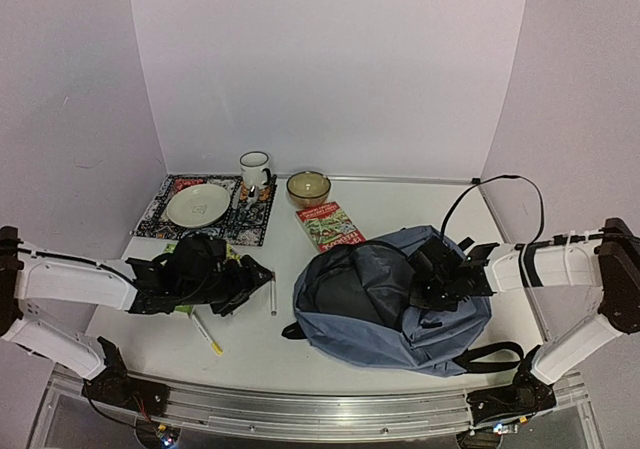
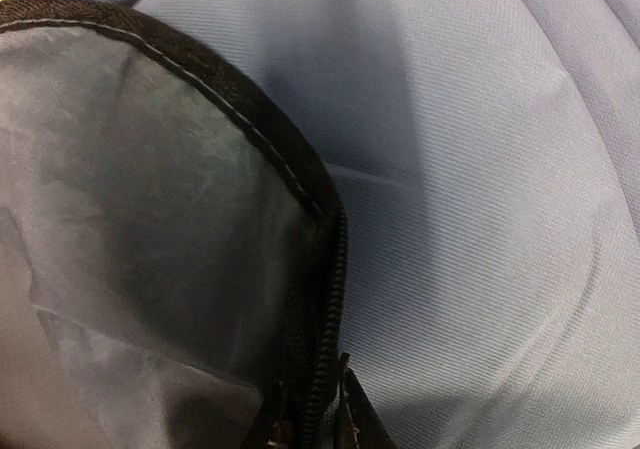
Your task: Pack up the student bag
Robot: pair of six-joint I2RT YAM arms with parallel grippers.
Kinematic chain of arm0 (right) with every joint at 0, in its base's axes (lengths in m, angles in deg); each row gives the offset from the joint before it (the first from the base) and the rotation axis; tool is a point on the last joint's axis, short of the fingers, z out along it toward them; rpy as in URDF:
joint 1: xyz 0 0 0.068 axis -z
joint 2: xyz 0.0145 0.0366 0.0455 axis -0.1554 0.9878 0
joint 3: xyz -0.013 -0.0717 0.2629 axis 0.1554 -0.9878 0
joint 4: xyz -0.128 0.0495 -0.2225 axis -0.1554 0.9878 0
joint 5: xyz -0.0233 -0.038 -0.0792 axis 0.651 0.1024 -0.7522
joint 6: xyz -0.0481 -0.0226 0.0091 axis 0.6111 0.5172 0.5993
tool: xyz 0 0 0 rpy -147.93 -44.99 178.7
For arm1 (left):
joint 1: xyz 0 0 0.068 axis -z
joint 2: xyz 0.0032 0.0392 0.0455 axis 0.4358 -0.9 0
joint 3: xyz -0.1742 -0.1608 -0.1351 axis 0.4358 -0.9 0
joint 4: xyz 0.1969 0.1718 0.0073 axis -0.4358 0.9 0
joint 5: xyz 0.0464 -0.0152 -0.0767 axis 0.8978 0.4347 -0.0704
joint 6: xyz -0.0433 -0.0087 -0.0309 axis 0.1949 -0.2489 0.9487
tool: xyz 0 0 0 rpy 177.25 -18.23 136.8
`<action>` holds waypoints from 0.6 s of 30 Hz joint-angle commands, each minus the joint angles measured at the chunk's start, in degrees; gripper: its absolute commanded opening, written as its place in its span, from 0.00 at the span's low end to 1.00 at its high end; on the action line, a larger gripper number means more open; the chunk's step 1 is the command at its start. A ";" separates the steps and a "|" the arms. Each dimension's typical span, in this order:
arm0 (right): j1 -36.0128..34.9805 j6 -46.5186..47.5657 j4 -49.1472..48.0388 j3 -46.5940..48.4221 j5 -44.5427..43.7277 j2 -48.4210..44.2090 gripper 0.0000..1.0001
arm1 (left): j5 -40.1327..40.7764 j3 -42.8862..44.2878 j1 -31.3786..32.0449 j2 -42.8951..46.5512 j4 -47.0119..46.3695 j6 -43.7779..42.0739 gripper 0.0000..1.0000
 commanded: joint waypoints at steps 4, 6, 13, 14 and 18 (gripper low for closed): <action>-0.06 2.44 0.53 1.82 2.06 0.45 0.12 | 7.98 -8.81 -4.62 14.36 7.28 5.63 0.97; -0.06 2.57 0.31 1.67 1.95 0.40 0.12 | 9.21 -11.98 -6.34 17.40 6.74 7.50 0.99; -0.10 2.83 0.17 1.94 1.78 0.26 0.12 | 3.76 -18.10 -11.50 15.86 -4.04 8.56 0.99; -0.08 2.93 0.14 2.03 1.81 0.31 0.12 | 2.75 -17.89 -12.27 14.27 -4.87 8.24 0.99; -0.08 3.07 0.20 2.18 2.20 0.30 0.12 | 0.85 -17.57 -14.33 10.17 -8.74 7.29 0.98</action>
